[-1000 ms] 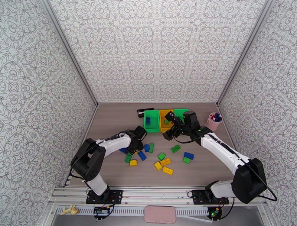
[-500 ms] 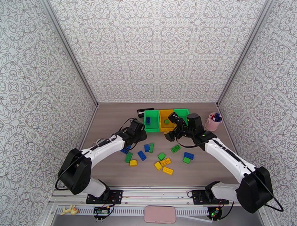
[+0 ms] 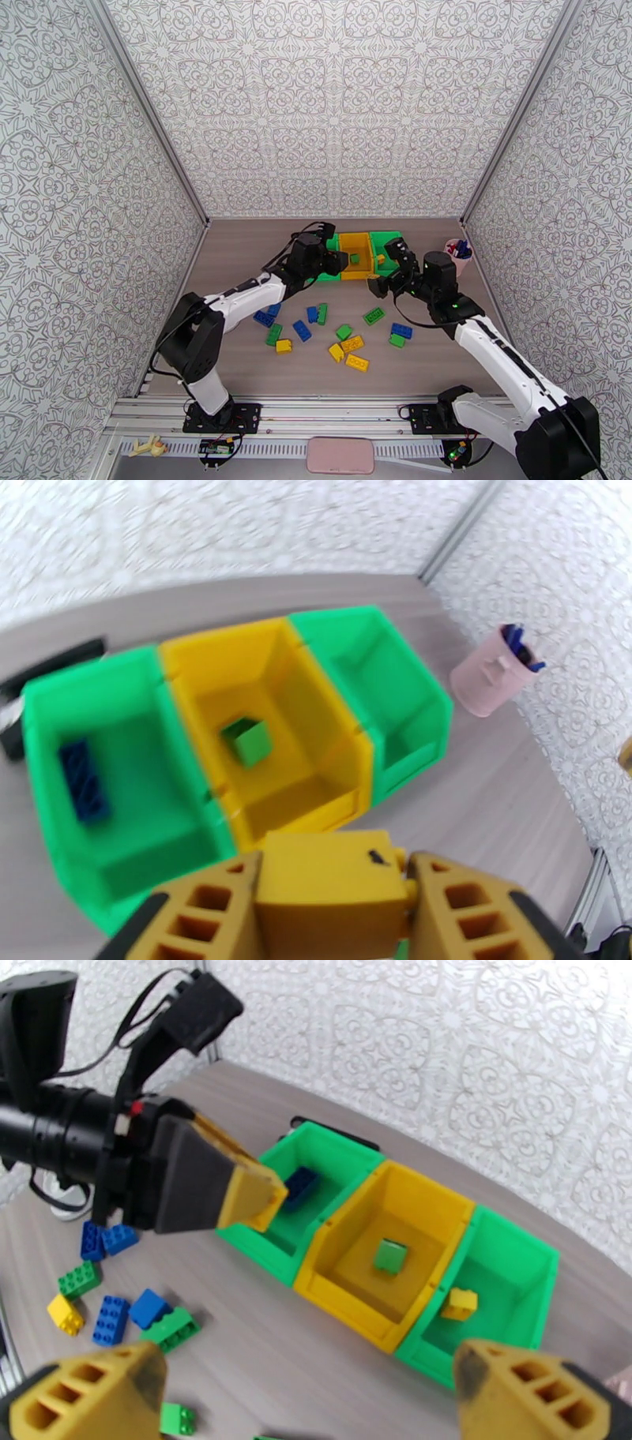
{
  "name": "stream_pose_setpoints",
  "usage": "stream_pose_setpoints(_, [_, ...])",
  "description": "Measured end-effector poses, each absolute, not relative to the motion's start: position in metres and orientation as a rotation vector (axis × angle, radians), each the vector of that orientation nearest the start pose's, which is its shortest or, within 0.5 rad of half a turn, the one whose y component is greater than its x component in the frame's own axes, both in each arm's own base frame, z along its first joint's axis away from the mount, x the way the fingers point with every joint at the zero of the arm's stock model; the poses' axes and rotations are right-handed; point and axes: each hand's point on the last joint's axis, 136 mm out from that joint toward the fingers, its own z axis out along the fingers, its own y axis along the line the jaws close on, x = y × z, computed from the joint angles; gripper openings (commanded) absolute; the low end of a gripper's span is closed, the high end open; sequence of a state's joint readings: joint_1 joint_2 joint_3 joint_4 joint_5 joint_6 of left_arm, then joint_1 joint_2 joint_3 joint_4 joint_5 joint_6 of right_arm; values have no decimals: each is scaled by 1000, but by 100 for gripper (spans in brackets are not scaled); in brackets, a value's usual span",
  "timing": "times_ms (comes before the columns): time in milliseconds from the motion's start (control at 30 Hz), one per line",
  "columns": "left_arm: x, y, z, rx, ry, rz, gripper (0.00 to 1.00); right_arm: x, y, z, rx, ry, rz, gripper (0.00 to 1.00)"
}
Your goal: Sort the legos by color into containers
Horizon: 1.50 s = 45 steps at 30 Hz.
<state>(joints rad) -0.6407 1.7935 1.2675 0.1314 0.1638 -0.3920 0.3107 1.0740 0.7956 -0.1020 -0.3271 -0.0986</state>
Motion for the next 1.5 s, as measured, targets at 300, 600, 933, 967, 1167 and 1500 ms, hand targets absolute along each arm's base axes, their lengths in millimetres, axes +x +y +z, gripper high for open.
stream_pose_setpoints(300, [462, -402, 214, 456, 1916, -849, 33, 341, 133, 243, -441, 1909, 381, 100])
stream_pose_setpoints(600, [497, -438, 178, 525, 1882, -863, 34, 342, 124, 239, -390, 1927, 371, 100])
stream_pose_setpoints(933, [509, -477, 155, 622, 1875, -840, 36, 335, 122, 238, -373, 1922, 378, 100])
stream_pose_setpoints(967, [509, -481, 154, 631, 1876, -836, 36, 334, 121, 238, -372, 1923, 379, 100])
stream_pose_setpoints(1167, [513, -497, 154, 651, 1873, -830, 43, 329, 119, 242, -365, 1916, 376, 100])
stream_pose_setpoints(1500, [517, -493, 154, 639, 1892, -808, 80, 328, 113, 242, -319, 1922, 363, 100])
